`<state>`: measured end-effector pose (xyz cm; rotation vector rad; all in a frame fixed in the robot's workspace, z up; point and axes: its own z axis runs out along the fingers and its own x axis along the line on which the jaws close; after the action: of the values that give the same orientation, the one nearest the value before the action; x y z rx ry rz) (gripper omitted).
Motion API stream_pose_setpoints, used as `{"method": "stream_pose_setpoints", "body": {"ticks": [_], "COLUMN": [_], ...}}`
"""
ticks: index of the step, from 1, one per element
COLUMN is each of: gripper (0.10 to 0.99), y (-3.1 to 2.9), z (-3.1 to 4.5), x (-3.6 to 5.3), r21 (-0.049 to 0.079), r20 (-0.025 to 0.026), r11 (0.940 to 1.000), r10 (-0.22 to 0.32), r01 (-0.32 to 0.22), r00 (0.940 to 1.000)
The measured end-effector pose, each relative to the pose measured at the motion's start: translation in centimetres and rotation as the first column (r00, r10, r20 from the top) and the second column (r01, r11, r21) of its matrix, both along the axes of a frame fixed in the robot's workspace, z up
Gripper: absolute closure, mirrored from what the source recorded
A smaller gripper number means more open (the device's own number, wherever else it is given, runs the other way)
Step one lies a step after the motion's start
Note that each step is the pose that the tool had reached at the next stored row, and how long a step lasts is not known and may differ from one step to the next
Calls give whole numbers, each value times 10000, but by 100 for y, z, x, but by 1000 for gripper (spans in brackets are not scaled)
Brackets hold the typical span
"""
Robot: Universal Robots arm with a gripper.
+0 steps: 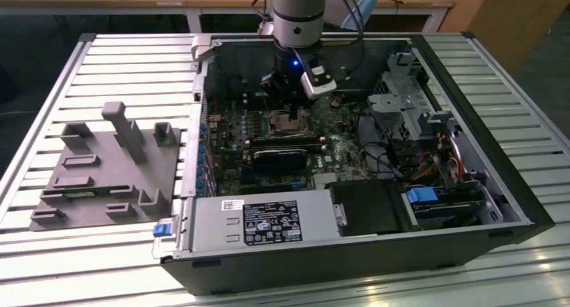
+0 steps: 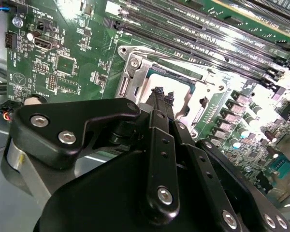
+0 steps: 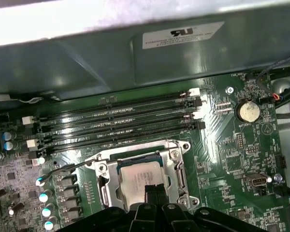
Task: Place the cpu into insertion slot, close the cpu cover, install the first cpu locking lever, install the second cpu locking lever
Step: 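Close the cpu cover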
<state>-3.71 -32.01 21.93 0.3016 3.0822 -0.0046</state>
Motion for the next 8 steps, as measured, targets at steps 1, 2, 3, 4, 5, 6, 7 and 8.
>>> {"method": "stream_pose_setpoints", "body": {"ticks": [1, 2, 3, 4, 5, 6, 7, 8], "gripper": [984, 984, 984, 984, 984, 984, 984, 984], "y": [0, 0, 0, 0, 0, 0, 0, 0], "z": [0, 0, 0, 0, 0, 0, 0, 0], "x": [0, 0, 0, 0, -1, -4, -12, -23], "r21": [0, 0, 0, 0, -1, 0, 0, 1], "r20": [0, -1, 0, 0, -1, 0, 1, 2], "r11": [10000, 10000, 10000, 10000, 10000, 10000, 10000, 10000], "r10": [0, 0, 1, 1, 1, 0, -1, 1], "r01": [0, 0, -1, -1, -1, 0, 1, -1], "r00": [10000, 10000, 10000, 10000, 10000, 10000, 10000, 10000]}}
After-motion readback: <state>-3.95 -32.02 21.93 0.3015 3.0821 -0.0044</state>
